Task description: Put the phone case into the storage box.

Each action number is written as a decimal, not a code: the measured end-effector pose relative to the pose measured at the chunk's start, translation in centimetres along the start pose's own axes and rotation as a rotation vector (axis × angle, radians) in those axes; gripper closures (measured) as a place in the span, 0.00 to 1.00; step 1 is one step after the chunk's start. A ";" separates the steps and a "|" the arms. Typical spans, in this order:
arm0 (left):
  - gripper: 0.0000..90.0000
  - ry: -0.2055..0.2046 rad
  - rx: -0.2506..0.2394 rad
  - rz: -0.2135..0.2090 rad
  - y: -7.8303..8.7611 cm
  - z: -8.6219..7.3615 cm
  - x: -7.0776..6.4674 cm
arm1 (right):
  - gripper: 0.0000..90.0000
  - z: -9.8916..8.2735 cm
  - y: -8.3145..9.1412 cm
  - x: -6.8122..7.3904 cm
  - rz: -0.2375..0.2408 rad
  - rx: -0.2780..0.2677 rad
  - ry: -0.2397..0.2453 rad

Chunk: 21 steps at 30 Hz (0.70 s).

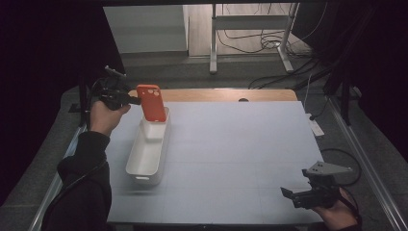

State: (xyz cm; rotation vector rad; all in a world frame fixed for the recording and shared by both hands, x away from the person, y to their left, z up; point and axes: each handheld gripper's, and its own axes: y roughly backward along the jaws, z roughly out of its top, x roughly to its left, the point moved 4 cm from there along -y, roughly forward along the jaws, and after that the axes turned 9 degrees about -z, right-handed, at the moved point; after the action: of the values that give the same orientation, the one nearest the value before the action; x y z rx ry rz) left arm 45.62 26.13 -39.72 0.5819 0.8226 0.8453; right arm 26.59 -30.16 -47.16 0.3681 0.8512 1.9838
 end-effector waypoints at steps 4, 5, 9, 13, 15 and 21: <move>0.99 0.010 0.003 0.007 -0.5 0.1 0.3 | 0.00 0.0 0.0 0.0 0.000 0.000 0.001; 0.99 0.012 0.002 0.010 -0.6 0.1 0.4 | 0.00 0.0 0.0 0.0 0.000 0.000 0.002; 0.99 0.016 0.008 0.023 -1.1 0.2 0.7 | 0.00 0.0 0.0 0.1 -0.003 0.006 0.009; 0.99 0.018 0.018 0.030 -1.6 0.2 1.0 | 0.00 0.0 -0.1 0.1 -0.001 0.007 0.011; 0.99 0.023 0.021 0.032 -1.9 0.1 1.1 | 0.00 0.0 -0.1 0.1 0.000 0.007 0.011; 0.99 0.033 0.035 0.036 -2.8 -0.2 1.6 | 0.00 0.0 -0.1 0.1 0.001 0.009 0.012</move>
State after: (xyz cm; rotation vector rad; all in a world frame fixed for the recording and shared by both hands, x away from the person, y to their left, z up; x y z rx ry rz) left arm 47.22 25.95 -42.49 0.6164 0.8611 0.8764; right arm 26.57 -30.04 -47.24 0.3621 0.8684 1.9858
